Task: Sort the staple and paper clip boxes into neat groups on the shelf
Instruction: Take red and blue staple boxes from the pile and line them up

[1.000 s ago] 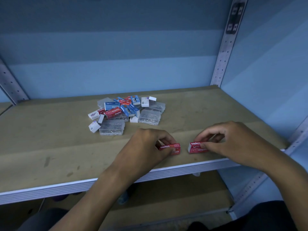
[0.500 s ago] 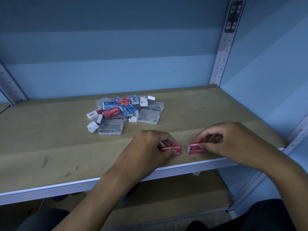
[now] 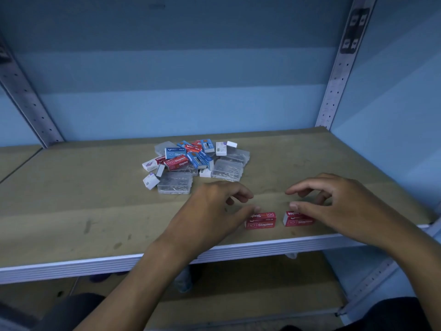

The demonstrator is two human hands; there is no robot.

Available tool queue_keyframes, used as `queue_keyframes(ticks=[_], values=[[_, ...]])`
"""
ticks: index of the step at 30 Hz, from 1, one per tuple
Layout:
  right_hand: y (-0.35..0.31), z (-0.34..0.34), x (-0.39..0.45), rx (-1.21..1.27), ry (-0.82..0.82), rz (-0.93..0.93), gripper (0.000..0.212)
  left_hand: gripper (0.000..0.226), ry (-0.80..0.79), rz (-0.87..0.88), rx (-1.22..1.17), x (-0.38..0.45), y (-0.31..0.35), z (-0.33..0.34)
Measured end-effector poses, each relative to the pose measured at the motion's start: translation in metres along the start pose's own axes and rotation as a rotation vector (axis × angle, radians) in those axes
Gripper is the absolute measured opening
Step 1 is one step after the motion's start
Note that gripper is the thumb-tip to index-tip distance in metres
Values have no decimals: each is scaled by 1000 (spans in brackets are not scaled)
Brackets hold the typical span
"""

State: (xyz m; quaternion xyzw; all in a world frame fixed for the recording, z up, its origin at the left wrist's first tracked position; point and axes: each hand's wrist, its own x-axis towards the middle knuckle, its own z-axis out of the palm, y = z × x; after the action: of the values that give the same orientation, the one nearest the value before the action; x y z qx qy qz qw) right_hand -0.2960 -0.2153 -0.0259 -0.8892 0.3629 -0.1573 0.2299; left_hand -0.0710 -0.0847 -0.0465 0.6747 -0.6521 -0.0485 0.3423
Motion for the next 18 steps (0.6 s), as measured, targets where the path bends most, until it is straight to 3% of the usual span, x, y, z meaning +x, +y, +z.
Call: queue_keyframes(ticks=[18], values=[[-46, 46, 70, 65, 125, -61, 22, 28, 119, -88, 59, 7, -46, -40]])
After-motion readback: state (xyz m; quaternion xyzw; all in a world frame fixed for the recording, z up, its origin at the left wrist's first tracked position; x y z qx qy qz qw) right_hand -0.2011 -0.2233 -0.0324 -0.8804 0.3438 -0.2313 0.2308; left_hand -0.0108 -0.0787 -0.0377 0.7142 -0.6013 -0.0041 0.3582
